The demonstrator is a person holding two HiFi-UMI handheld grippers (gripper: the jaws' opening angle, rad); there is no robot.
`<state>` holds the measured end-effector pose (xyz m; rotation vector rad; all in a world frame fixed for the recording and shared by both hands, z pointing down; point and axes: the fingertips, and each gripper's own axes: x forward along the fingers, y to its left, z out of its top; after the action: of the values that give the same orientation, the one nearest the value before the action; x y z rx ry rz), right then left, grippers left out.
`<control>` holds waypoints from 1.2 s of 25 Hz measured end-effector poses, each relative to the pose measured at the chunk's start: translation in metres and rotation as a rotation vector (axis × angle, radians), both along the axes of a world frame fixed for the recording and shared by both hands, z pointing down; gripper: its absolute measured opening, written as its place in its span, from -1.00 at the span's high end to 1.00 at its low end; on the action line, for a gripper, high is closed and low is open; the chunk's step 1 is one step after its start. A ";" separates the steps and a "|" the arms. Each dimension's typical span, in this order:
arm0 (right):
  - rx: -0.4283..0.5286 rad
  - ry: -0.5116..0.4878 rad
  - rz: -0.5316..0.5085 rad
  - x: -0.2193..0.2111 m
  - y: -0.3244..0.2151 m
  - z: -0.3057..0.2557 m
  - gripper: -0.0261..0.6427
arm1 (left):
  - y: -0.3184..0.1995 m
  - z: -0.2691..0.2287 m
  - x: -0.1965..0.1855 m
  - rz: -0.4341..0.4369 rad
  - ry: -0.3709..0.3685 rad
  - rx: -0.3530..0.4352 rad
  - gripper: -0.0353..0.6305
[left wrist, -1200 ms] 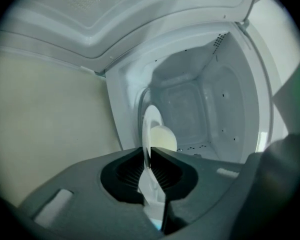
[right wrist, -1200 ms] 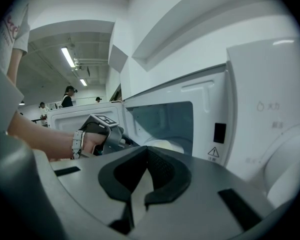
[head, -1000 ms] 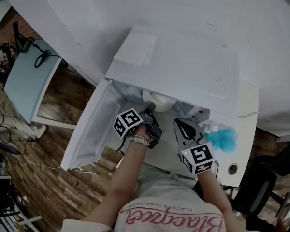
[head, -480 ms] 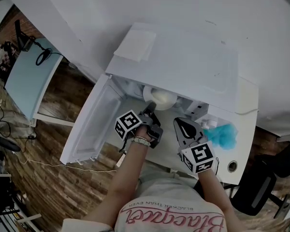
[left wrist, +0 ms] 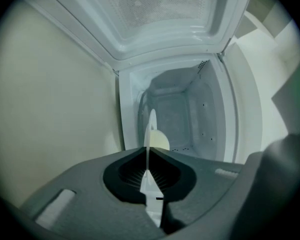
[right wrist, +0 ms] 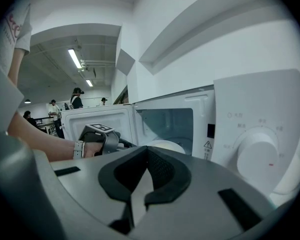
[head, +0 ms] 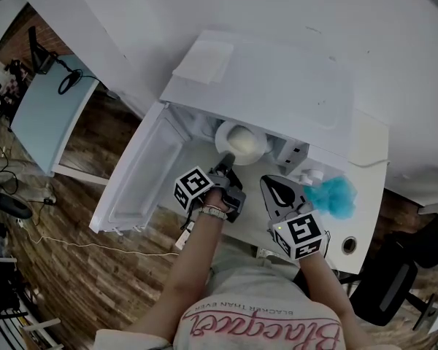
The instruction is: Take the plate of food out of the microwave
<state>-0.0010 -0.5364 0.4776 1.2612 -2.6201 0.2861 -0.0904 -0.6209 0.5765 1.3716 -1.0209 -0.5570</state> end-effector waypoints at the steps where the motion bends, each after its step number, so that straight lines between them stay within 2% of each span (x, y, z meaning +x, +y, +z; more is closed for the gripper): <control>1: 0.003 -0.001 -0.002 0.000 0.002 -0.001 0.89 | 0.003 -0.001 0.000 -0.005 0.002 0.002 0.85; 30: 0.085 -0.031 -0.097 0.019 0.066 -0.031 0.89 | 0.073 -0.027 0.008 -0.111 0.016 0.062 0.85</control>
<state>0.0179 -0.4699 0.4462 1.1597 -2.7362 0.1804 -0.0823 -0.5475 0.5493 1.3683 -1.0785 -0.6858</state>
